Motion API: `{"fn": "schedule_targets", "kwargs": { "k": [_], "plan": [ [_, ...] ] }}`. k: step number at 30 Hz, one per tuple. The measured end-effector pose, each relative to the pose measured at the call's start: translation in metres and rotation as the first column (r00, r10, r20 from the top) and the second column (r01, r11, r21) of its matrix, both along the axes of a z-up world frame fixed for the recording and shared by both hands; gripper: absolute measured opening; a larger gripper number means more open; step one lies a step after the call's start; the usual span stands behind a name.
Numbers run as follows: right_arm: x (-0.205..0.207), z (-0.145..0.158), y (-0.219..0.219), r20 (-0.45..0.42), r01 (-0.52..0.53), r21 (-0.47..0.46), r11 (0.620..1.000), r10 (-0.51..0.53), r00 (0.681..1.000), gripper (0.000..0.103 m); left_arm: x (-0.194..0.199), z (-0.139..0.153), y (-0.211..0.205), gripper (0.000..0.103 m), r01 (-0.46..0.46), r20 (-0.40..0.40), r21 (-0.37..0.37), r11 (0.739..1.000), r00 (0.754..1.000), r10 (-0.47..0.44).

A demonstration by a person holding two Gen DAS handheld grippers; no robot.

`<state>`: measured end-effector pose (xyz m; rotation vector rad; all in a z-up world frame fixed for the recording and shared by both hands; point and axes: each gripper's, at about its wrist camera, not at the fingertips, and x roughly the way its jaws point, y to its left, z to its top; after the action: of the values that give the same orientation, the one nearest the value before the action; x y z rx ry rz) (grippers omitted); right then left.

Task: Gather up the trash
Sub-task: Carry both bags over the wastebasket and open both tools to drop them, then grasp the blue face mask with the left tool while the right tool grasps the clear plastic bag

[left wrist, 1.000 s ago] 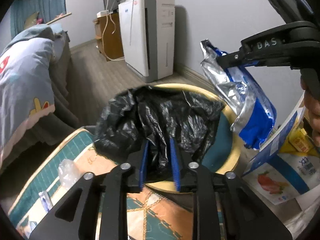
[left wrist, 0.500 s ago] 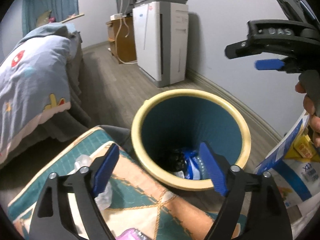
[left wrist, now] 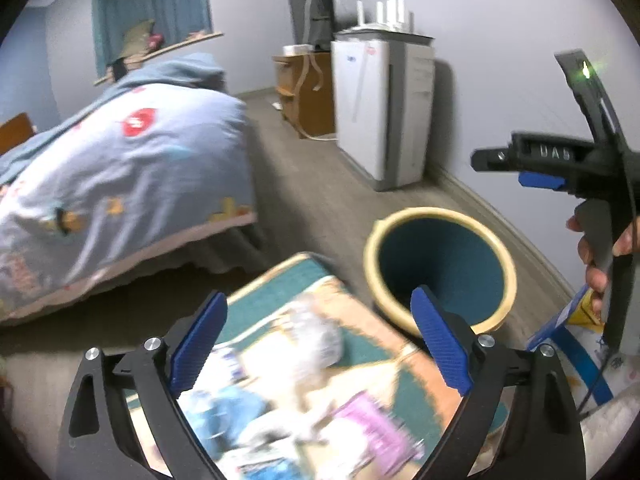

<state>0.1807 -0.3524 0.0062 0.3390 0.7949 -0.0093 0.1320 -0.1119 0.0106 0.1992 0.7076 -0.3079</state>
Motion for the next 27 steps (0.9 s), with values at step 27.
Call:
{"fn": "schedule_targets", "kwargs": {
  "k": [27],
  "plan": [
    [0.022, -0.067, 0.117, -0.23, -0.188, -0.045, 0.981, 0.173, 0.958, 0.097, -0.008, -0.049, 0.185, 0.094, -0.341, -0.107, -0.031, 0.94, 0.936, 0.336]
  ]
}}
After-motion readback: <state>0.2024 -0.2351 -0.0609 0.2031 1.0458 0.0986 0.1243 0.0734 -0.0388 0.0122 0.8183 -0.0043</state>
